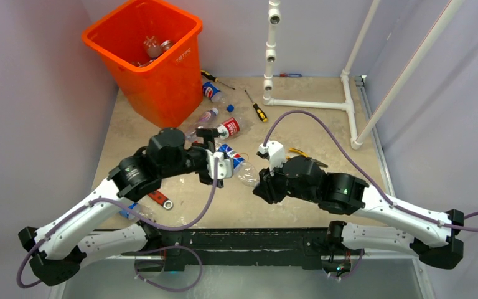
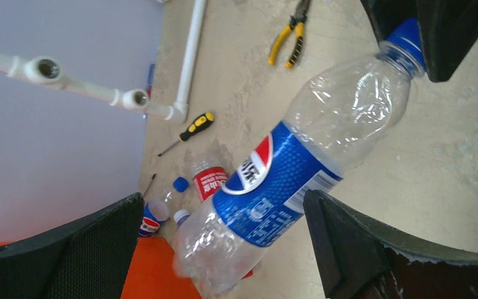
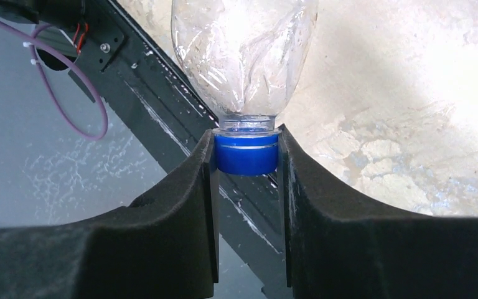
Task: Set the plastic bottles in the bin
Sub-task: Place the plastic bottle in the trash bin.
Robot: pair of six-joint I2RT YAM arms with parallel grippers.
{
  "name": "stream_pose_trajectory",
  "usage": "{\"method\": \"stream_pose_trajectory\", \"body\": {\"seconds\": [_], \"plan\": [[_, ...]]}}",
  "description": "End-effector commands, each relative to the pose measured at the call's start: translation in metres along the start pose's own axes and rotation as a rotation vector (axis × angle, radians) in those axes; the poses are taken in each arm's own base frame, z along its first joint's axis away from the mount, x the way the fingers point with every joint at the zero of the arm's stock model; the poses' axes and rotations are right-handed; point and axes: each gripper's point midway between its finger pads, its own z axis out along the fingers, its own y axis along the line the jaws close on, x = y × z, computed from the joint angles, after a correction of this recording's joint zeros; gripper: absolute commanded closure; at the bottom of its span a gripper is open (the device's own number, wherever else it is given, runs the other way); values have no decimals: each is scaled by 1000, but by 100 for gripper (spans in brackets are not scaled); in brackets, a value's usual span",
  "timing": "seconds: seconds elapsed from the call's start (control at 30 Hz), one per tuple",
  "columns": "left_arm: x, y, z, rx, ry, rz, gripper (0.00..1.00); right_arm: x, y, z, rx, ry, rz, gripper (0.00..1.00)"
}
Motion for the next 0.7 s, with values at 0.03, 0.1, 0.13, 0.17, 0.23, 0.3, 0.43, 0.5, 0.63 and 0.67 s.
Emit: {"method": "stream_pose_trajectory", "body": {"seconds": [0.03, 0.1, 0.13, 0.17, 0.23, 0.3, 0.43, 0.5, 0.63, 0.67], "plan": [[16, -21, 16, 78, 78, 98, 1, -39, 21, -19, -106, -114, -48, 100], [17, -26, 19, 97, 100, 123, 1, -45, 22, -24, -104, -122, -57, 100], [17, -29, 21, 107, 109, 129, 1, -47, 20, -24, -95, -120, -62, 100], [16, -30, 22, 112, 112, 136, 1, -48, 19, -26, -88, -119, -67, 100], [17, -33, 24, 119, 118, 144, 1, -51, 20, -28, -86, -117, -75, 100], [20, -35, 27, 125, 132, 152, 1, -55, 22, -31, -98, -122, -79, 100], [26, -32, 32, 102, 156, 172, 2, -63, 27, -35, -119, -142, -85, 100], [26, -29, 34, 86, 158, 176, 5, -63, 26, -36, -114, -143, -87, 100], [22, -23, 36, 51, 145, 165, 10, -65, 26, -39, -119, -156, -86, 100], [21, -23, 37, 50, 141, 164, 11, -66, 27, -40, -123, -163, -84, 100]]}}
